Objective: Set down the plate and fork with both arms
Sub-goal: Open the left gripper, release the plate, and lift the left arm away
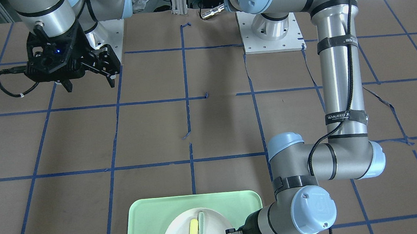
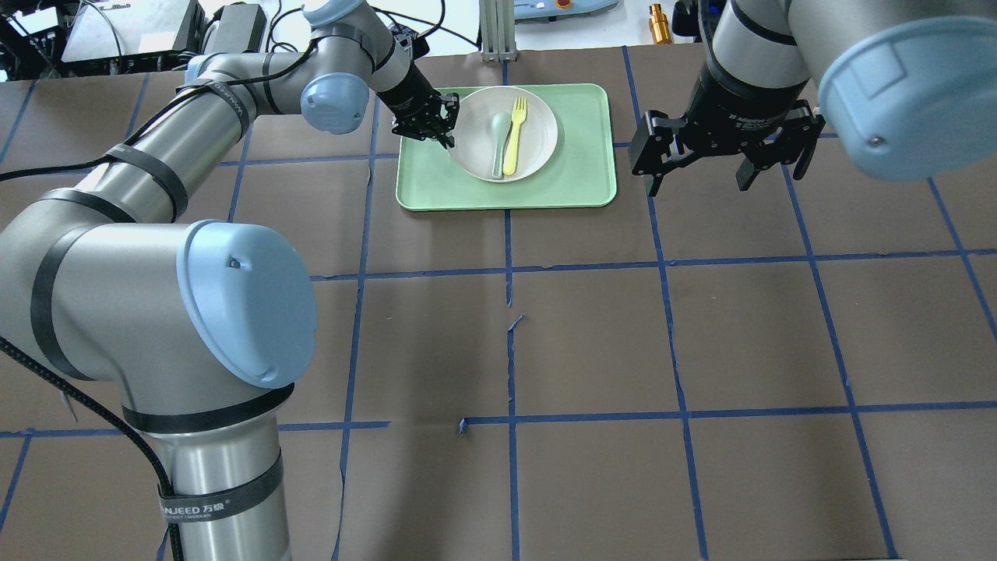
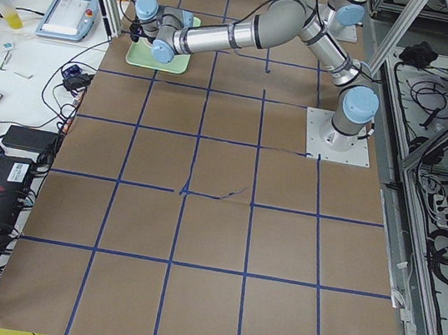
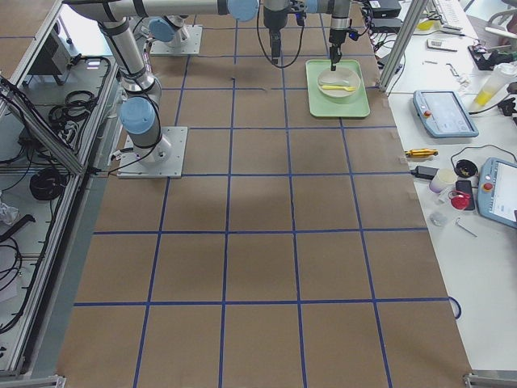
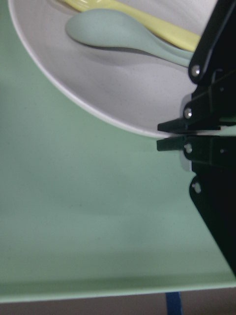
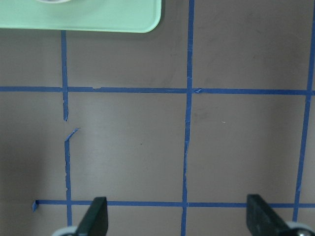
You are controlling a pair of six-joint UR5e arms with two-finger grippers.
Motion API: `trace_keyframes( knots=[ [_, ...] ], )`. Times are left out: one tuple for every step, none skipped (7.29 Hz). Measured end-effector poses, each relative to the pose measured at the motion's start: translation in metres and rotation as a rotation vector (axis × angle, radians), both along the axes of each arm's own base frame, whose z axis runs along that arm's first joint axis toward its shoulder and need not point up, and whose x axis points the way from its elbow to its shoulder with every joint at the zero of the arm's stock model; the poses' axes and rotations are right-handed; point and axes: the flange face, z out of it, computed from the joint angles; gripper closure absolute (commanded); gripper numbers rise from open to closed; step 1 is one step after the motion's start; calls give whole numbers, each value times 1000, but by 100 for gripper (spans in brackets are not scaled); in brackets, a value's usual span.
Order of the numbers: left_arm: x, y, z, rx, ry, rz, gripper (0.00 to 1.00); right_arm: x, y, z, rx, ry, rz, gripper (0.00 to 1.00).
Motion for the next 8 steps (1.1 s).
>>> trace_keyframes(
  knots=[
    [-2,0,0,0,22,2,13,0,0,0,0,1,0,0],
    [-3,1,0,-1,36,0,9,0,0,0,1,1,0,0],
    [-3,2,4,-6,42,-6,3,0,0,0,0,2,0,0],
    [-2,4,13,-16,43,-10,0,0,0,0,0,2,0,0],
    [4,11,25,-20,39,-5,0,0,0,0,-1,2,0,0],
    [21,26,40,-14,30,15,0,0,0,0,-1,3,0,0],
    [50,50,60,-8,9,41,0,0,0,0,-1,4,0,0],
    [76,80,79,-10,-39,38,0,0,0,0,-1,4,0,0]
  ],
)
